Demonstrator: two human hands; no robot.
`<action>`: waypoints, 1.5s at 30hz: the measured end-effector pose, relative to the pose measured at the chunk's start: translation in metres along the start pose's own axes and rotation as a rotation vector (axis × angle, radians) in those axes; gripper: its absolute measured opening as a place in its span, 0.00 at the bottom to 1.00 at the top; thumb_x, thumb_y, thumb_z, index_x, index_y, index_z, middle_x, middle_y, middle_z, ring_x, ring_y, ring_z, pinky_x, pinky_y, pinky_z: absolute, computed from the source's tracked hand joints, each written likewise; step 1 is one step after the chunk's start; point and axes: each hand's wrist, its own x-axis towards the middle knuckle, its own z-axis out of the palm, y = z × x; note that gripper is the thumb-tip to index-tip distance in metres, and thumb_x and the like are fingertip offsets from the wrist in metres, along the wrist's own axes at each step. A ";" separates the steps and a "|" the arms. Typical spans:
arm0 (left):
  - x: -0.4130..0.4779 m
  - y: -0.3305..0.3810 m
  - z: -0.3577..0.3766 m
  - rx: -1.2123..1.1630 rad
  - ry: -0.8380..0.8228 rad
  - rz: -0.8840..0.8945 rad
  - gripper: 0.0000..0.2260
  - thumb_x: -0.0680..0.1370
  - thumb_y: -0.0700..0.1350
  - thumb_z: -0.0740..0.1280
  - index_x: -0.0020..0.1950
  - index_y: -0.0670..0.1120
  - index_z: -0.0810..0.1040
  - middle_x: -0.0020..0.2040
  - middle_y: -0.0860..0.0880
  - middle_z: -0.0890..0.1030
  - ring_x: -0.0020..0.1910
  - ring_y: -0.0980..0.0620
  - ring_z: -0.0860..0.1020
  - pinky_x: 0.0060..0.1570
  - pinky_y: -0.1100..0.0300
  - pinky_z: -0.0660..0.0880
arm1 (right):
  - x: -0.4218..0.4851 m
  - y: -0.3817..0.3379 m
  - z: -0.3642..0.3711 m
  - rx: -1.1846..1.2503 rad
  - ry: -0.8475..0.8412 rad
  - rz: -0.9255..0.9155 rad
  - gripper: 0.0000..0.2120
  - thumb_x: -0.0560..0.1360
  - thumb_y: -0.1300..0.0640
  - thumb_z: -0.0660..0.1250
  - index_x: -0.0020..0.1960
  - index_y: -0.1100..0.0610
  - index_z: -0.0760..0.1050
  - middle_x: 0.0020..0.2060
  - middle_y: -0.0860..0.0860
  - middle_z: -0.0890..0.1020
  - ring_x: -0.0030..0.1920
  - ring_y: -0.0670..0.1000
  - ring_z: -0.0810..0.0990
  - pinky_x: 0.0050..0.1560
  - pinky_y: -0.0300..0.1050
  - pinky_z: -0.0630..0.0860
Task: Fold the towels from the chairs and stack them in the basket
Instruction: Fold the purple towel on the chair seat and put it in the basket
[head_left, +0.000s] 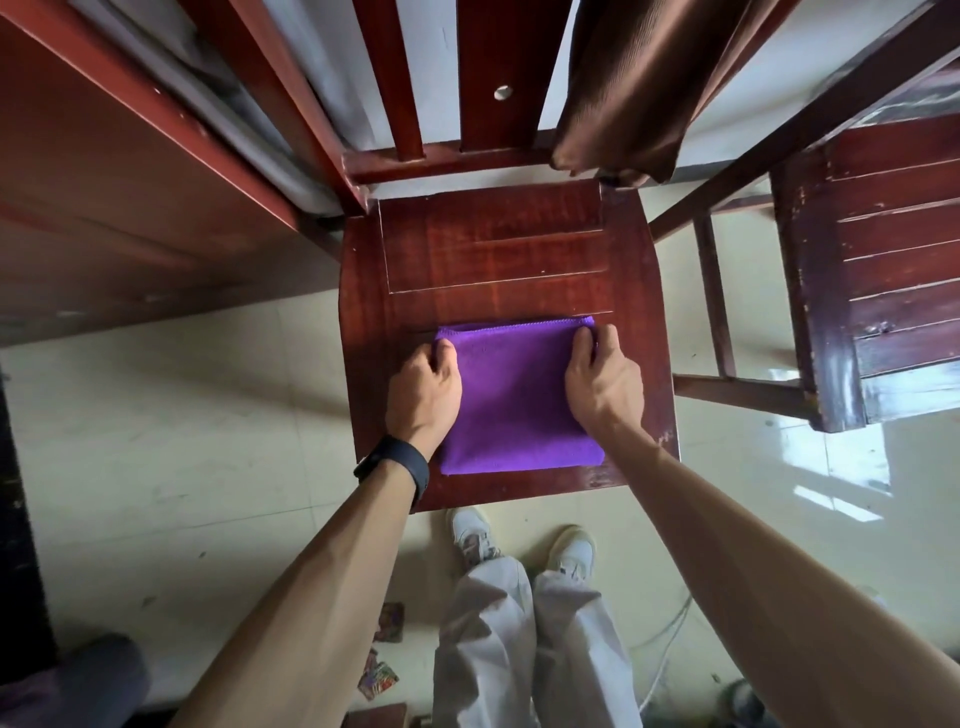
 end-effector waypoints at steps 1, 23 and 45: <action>0.000 0.001 0.000 0.004 0.010 -0.001 0.18 0.83 0.55 0.56 0.52 0.43 0.78 0.56 0.38 0.82 0.56 0.35 0.78 0.51 0.51 0.72 | -0.001 0.000 0.000 -0.002 0.004 -0.003 0.17 0.84 0.45 0.51 0.54 0.57 0.68 0.49 0.67 0.82 0.51 0.70 0.79 0.46 0.53 0.68; -0.042 -0.024 0.014 0.453 0.287 0.695 0.25 0.80 0.53 0.62 0.75 0.44 0.69 0.74 0.42 0.68 0.73 0.41 0.67 0.69 0.43 0.66 | -0.038 0.028 0.007 -0.313 0.340 -0.541 0.22 0.81 0.49 0.60 0.70 0.59 0.71 0.70 0.57 0.73 0.70 0.60 0.71 0.64 0.55 0.69; -0.037 -0.029 0.003 -0.072 0.202 0.069 0.22 0.76 0.50 0.69 0.68 0.44 0.72 0.58 0.41 0.79 0.59 0.41 0.76 0.60 0.50 0.73 | -0.026 0.044 0.003 0.093 0.111 -0.048 0.26 0.72 0.41 0.66 0.65 0.54 0.72 0.56 0.54 0.80 0.59 0.58 0.76 0.61 0.54 0.73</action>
